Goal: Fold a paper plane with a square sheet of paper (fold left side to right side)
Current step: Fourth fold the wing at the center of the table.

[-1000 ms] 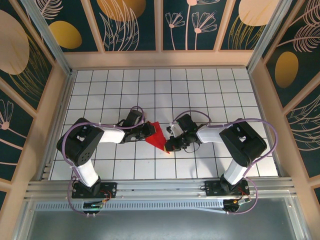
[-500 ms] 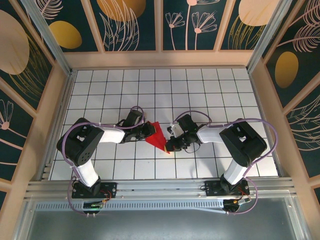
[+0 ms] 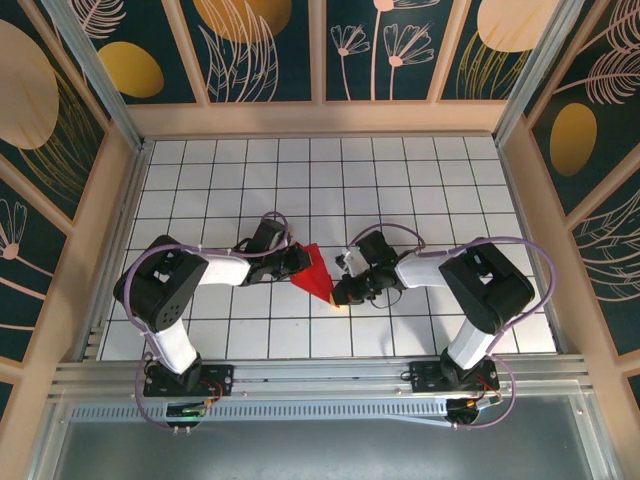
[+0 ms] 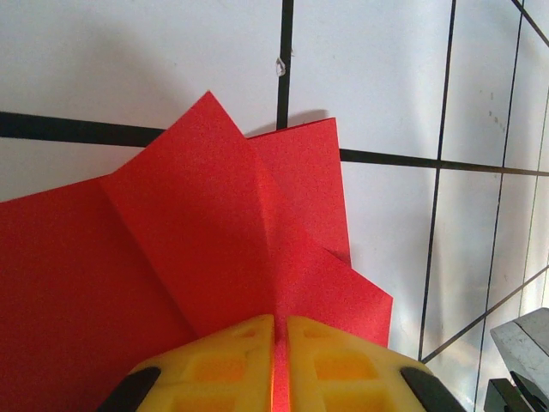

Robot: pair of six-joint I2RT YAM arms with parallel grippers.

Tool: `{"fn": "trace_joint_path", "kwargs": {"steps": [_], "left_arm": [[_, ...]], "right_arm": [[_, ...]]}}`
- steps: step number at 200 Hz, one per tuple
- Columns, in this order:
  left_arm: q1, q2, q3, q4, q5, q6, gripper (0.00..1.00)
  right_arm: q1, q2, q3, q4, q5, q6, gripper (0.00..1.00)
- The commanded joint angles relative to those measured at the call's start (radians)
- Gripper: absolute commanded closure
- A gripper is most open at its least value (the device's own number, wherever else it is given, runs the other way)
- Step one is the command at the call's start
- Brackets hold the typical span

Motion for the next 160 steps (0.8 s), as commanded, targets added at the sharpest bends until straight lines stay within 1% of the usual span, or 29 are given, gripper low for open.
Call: {"fn": "trace_joint_path", "kwargs": {"steps": [1,55,79,103,120,140,160], "left_arm": [[0.000,0.043,-0.001,-0.087,-0.068,0.014,0.88],[0.000,0.044,0.002,-0.093,-0.071,0.018,0.88],[0.001,0.042,0.002,-0.094,-0.070,0.022,0.88],[0.000,0.040,0.003,-0.094,-0.068,0.022,0.88],[0.000,0.038,0.003,-0.093,-0.068,0.022,0.88],[0.000,0.036,0.000,-0.093,-0.068,0.021,0.88],[0.000,0.034,-0.002,-0.092,-0.068,0.021,0.88]], "right_arm": [[-0.004,-0.016,-0.050,-0.083,0.003,-0.009,1.00],[-0.003,-0.091,-0.074,-0.119,-0.002,-0.006,1.00],[-0.009,-0.154,-0.045,-0.184,0.007,-0.018,1.00],[-0.038,-0.235,0.003,-0.211,-0.014,-0.016,1.00],[-0.052,-0.252,0.030,-0.177,-0.049,-0.002,1.00],[-0.052,-0.216,0.044,-0.083,-0.079,0.042,1.00],[-0.043,-0.153,0.056,-0.005,-0.047,0.070,1.00]]}}
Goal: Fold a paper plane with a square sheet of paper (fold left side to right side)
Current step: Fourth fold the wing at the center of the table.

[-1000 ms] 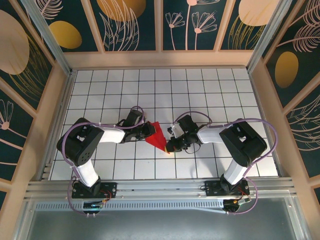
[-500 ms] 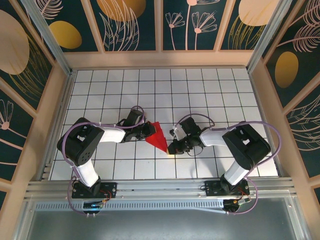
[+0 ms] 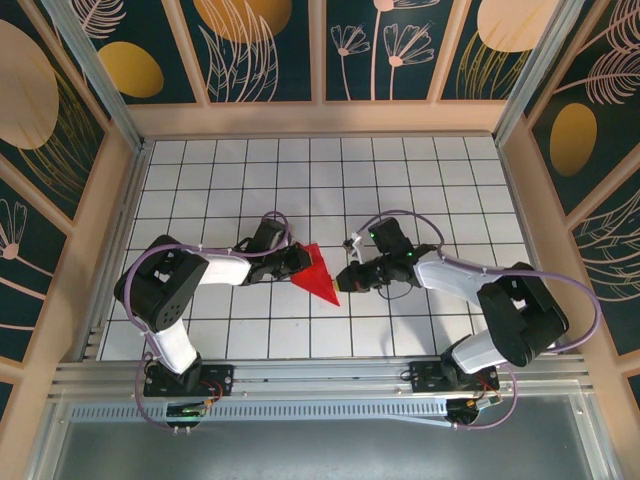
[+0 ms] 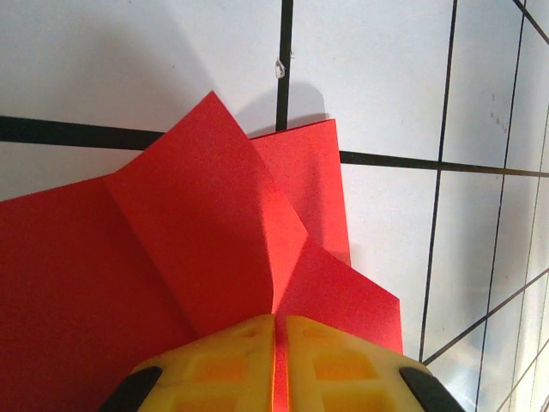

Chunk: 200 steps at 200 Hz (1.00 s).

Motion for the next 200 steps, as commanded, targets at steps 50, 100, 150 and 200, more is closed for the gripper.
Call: {"fn": "trace_joint_path", "kwargs": {"steps": [50,100,150,200], "left_arm": [[0.003,0.027,-0.009,-0.087,-0.064,0.021,0.88],[0.003,0.032,-0.009,-0.082,-0.061,0.020,0.88],[0.003,0.033,-0.010,-0.085,-0.061,0.022,0.88],[0.003,0.034,-0.008,-0.084,-0.061,0.022,0.88]], "right_arm": [[0.012,0.182,0.031,0.176,0.022,0.060,1.00],[0.012,0.216,0.013,0.193,0.035,0.058,1.00],[0.011,0.237,-0.003,0.216,0.026,0.056,1.00],[0.012,0.256,-0.010,0.234,0.018,0.055,1.00]]}}
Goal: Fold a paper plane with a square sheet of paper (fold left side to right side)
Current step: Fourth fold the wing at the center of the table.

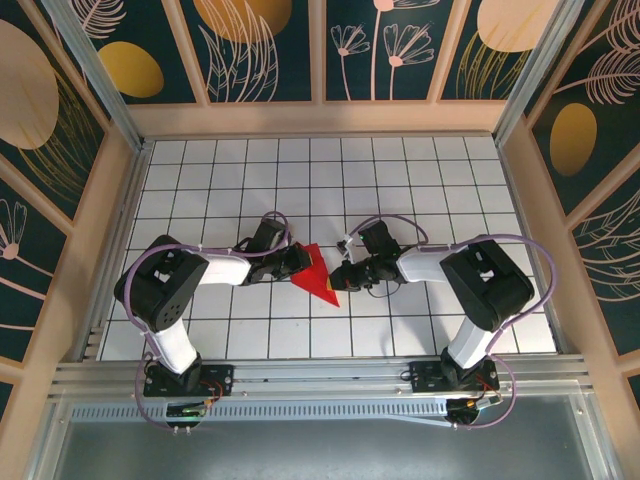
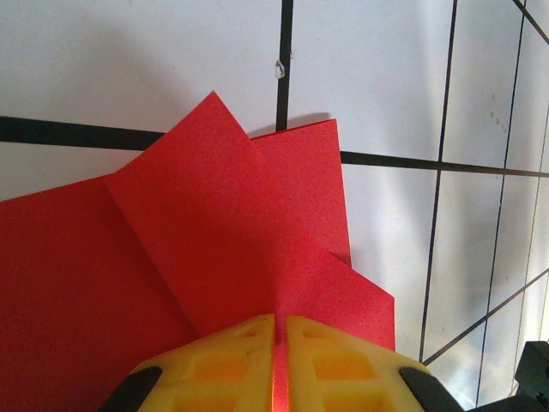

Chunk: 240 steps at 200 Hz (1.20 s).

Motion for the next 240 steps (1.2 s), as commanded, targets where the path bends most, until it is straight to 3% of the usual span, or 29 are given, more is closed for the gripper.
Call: {"fn": "trace_joint_path", "kwargs": {"steps": [1,100,175,240], "left_arm": [[0.003,0.034,-0.008,-0.084,-0.061,0.021,0.88],[0.003,0.030,-0.004,-0.080,-0.054,0.021,0.87],[0.002,-0.088,0.074,-0.107,-0.060,0.058,0.75],[-0.011,-0.227,-0.064,0.053,0.000,0.031,0.84]], "right_arm": [[0.006,0.021,-0.016,0.030,-0.006,0.000,1.00],[0.006,0.061,-0.034,0.037,0.002,-0.009,1.00],[0.010,0.087,-0.035,-0.036,0.060,-0.031,1.00],[0.027,0.093,-0.019,-0.092,0.129,-0.020,1.00]]}}
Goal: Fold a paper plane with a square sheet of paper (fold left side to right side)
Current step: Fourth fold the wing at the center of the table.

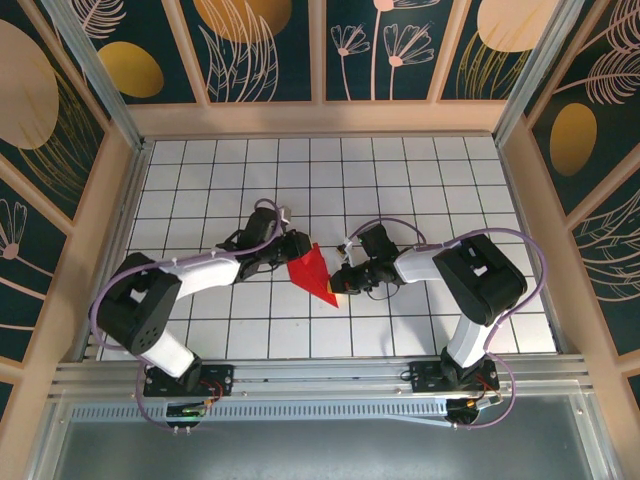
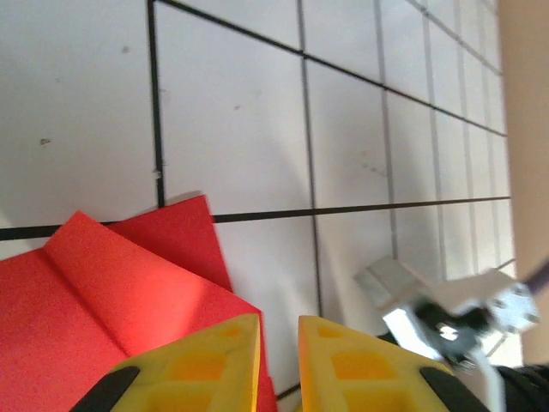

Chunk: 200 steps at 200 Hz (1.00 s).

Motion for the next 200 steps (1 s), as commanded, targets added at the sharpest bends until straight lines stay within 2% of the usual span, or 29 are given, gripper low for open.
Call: {"fn": "trace_joint_path", "kwargs": {"steps": [1,29,55,107,200], "left_arm": [[-0.010,-0.027,-0.071,0.089,0.046,-0.015,0.84],[-0.070,0.005,-0.096,0.157,0.069,-0.051,0.85],[-0.105,0.050,-0.097,0.192,0.046,-0.087,0.86],[-0.129,0.136,-0.073,0.227,0.056,-0.110,0.86],[-0.129,0.191,-0.083,0.218,0.030,-0.139,0.86]], "right_arm": [[0.024,0.046,-0.009,-0.116,0.115,-0.016,1.00],[0.029,0.052,-0.007,-0.129,0.140,-0.002,1.00],[0.039,0.061,-0.002,-0.145,0.167,0.005,1.00],[0.052,0.075,0.010,-0.167,0.197,0.007,1.00],[0.062,0.110,0.041,-0.226,0.224,0.009,1.00]]}}
